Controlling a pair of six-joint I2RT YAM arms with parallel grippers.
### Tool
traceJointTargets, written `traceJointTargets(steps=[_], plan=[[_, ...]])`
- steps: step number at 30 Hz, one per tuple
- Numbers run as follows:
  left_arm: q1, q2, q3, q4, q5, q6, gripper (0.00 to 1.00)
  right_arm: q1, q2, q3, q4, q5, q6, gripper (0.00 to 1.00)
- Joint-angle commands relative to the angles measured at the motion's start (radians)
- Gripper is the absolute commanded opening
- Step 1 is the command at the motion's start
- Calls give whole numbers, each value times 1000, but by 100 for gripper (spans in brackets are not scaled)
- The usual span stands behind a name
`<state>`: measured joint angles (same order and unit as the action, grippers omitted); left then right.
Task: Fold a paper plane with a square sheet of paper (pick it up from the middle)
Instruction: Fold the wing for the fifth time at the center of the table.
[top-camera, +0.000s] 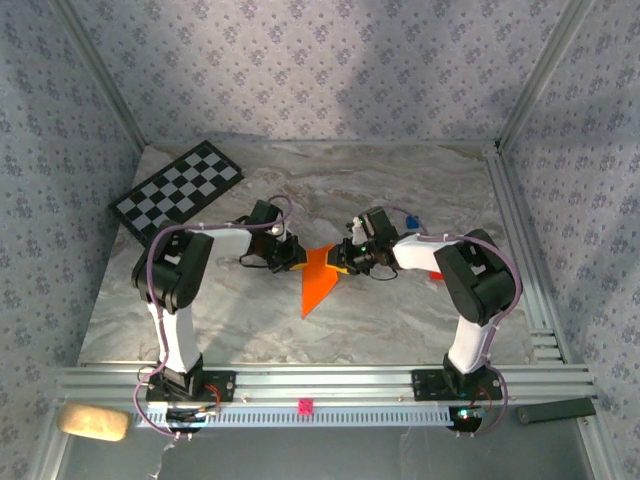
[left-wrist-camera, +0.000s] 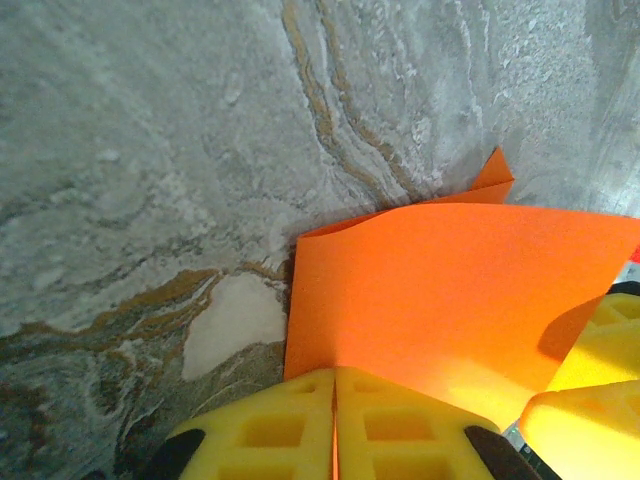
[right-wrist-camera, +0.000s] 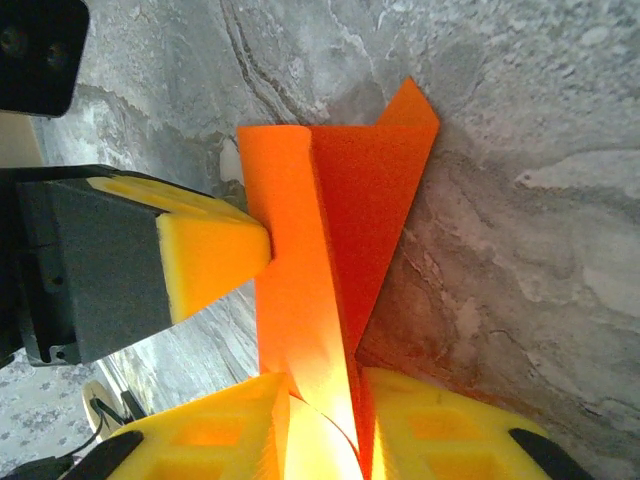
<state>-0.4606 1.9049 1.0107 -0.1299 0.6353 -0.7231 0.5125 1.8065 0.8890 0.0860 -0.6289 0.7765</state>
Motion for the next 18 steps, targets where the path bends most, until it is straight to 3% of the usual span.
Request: traceJointTargets(steps=[1,6,12,18], plan=[[-3,-22,-18,-47,-26,12,9,-10,28,25,-51,-16,-41,25],[-3,-19,-5,-60,-26,18,9,-19,43,41,-66,-26,-62,21],[-4,-35,7,-70,-26,27,10,-25,53,57,-72,-38,-55,9],[-4,-149,11,-79,-85,68,27,-36,4,28,-56,-10,7,4]])
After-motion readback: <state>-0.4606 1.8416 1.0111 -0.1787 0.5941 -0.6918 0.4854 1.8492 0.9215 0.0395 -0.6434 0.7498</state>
